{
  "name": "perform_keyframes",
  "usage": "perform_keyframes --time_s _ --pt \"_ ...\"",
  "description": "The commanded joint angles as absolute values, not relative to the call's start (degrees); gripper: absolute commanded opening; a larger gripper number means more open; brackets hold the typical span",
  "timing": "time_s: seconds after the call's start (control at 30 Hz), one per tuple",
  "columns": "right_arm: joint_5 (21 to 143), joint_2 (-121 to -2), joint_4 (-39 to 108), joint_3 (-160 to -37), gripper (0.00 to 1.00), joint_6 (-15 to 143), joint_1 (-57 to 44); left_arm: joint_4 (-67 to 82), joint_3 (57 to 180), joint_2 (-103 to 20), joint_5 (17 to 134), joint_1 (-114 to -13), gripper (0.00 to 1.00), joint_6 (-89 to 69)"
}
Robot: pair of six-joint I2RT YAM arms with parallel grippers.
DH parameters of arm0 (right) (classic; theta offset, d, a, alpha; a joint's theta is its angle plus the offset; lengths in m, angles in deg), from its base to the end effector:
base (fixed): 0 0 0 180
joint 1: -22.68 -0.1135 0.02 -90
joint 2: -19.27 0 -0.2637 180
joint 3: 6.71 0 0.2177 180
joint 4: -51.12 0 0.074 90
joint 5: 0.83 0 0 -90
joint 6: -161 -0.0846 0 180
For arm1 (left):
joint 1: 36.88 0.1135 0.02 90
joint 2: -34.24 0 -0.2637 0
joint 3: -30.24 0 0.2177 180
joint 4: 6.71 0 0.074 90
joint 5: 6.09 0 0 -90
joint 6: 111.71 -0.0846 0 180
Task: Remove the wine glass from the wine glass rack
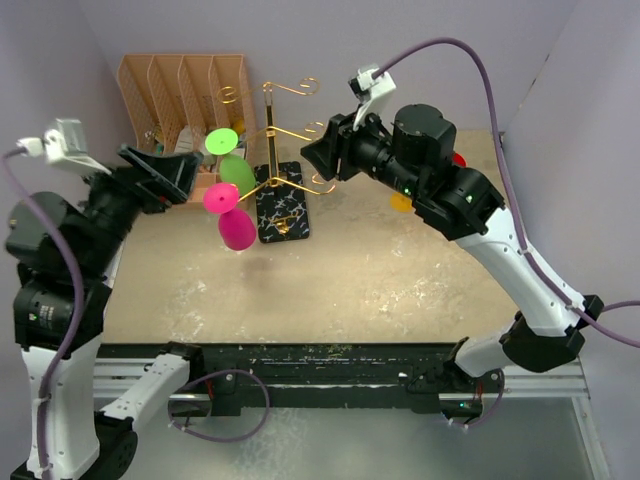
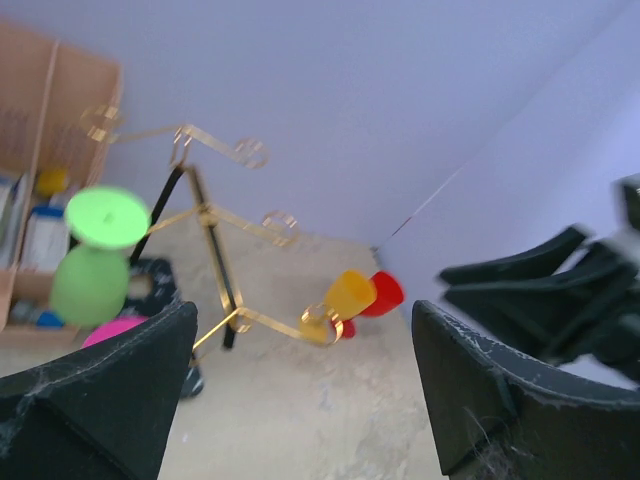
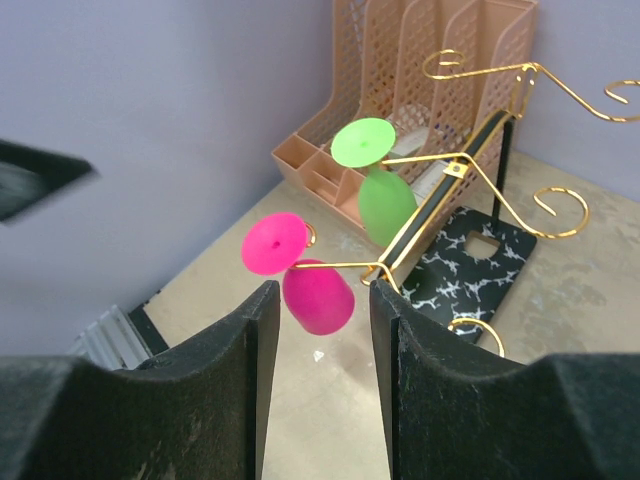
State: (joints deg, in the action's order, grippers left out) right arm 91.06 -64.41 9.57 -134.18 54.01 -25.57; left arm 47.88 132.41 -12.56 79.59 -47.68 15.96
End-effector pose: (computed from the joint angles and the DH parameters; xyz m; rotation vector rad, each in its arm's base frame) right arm 0.2062 0.2269 0.5324 -0.4042 1.5463 0.8736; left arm 0.1182 -0.0290 0.4870 -0.3127 1.5725 -0.7217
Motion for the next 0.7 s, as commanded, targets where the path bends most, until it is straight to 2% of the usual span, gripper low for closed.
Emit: perform_keyframes --time_s 0.0,0.17,0.23,0.33,0.4,0.53,0.67 --pt "93.7 -62.4 12.3 -131.5 0.44 55.5 -25.7 43.6 145.9 -22.0 71.9 -47.7 0.90 14.1" --pt "95.6 -60.0 11.5 -129.8 0.44 56.2 -25.7 49.2 155.7 -32.3 78.2 -46.6 0.88 14.0" --pt "96.5 -59.0 10.8 -129.7 0.45 56.7 -25.6 50.4 155.6 -34.0 73.4 -40.4 0.88 15.7" --pt "98.1 -57.3 9.7 -129.3 0.45 57.6 -25.6 41.1 146.7 -34.3 45.4 -18.1 0.85 26.5" --pt "99.6 -55.9 9.4 -129.0 0.46 57.9 -25.5 26.4 136.8 -34.2 35.0 -11.4 0.80 37.4" --pt "101.3 -54.3 8.2 -128.8 0.46 58.5 -25.4 17.5 125.6 -30.4 33.6 -6.2 0.78 43.6" --pt "102.6 -53.0 7.9 -127.7 0.47 59.0 -25.2 24.4 120.6 -23.5 36.0 -6.2 0.80 35.1"
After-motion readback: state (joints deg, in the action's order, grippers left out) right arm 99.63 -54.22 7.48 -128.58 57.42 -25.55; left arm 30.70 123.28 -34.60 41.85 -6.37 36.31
